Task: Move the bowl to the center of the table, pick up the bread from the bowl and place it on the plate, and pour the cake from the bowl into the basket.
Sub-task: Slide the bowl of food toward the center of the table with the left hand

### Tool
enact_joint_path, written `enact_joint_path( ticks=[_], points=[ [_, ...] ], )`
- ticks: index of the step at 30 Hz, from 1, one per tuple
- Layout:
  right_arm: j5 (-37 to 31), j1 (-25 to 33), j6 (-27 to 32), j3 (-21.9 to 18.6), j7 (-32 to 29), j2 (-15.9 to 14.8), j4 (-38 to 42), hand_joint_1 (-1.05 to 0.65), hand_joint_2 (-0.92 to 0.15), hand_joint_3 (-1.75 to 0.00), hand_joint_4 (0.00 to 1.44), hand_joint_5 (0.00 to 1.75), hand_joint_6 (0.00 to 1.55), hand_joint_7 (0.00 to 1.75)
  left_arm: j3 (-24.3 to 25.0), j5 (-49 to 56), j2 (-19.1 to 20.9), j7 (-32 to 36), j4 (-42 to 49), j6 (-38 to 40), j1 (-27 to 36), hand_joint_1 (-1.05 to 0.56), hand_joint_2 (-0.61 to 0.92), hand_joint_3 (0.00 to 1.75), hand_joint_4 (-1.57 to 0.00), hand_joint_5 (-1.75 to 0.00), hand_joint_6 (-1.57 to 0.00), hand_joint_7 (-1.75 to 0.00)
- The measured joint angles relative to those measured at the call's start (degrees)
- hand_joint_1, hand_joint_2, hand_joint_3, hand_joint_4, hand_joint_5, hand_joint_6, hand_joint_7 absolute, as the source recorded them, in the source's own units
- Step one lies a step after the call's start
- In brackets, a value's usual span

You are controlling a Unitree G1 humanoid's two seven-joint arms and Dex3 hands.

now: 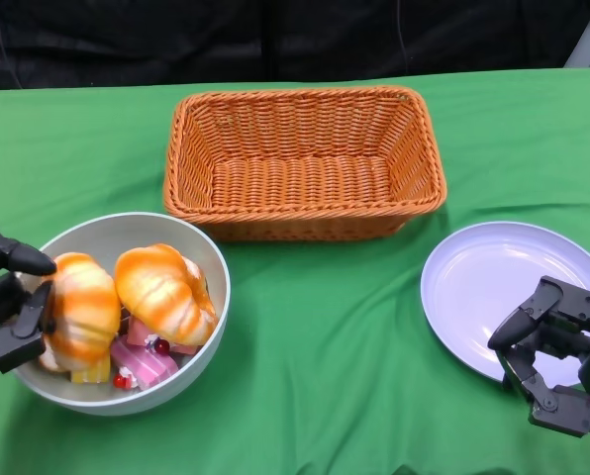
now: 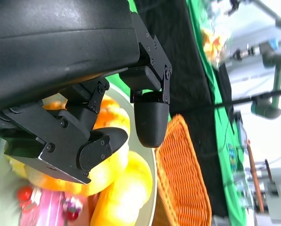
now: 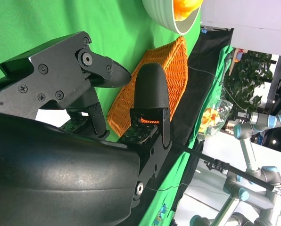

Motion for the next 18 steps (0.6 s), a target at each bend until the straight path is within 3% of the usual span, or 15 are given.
enact_joint_path(
  ticks=[2,7,15,17,18],
  points=[
    [0.0,0.0,0.0,0.0,0.0,0.0,0.0,-0.08,-0.61,-0.90,0.71,1.64,0.69,1.31,0.3,-0.4,-0.6,0.7,0.0,0.0,0.0,-0.20,0.89,0.35,-0.72,-0.62,-0.78,-0.30],
    [0.0,0.0,-0.1,0.1,0.0,0.0,0.0,-0.08,-0.60,-0.90,0.71,1.63,0.69,1.30,0.9,-1.5,-1.3,0.7,-0.3,-0.2,0.0,-0.36,0.92,0.27,-0.62,-0.46,-0.71,-0.14],
    [-0.1,0.0,-0.2,0.1,0.0,0.0,0.0,-0.09,-0.61,-0.89,0.72,1.63,0.69,1.29,3.5,-5.3,-4.3,0.2,3.5,-10.6,-1.9,-0.47,0.92,0.28,-0.79,-0.56,-0.85,-0.18],
    [-0.1,0.0,-0.2,0.2,0.0,0.0,0.0,-0.09,-0.61,-0.89,0.72,1.62,0.69,1.29,4.2,-6.5,-4.4,-1.0,5.8,-14.1,-2.9,-0.47,0.92,0.30,-0.82,-0.64,-0.91,-0.20],
    [-0.1,0.0,-0.2,0.2,0.0,0.0,0.0,-0.10,-0.61,-0.89,0.72,1.63,0.69,1.29,4.3,-6.8,-4.4,-1.5,7.0,-15.6,-3.3,-0.47,0.92,0.30,-0.83,-0.83,-0.96,-0.25]
  ],
)
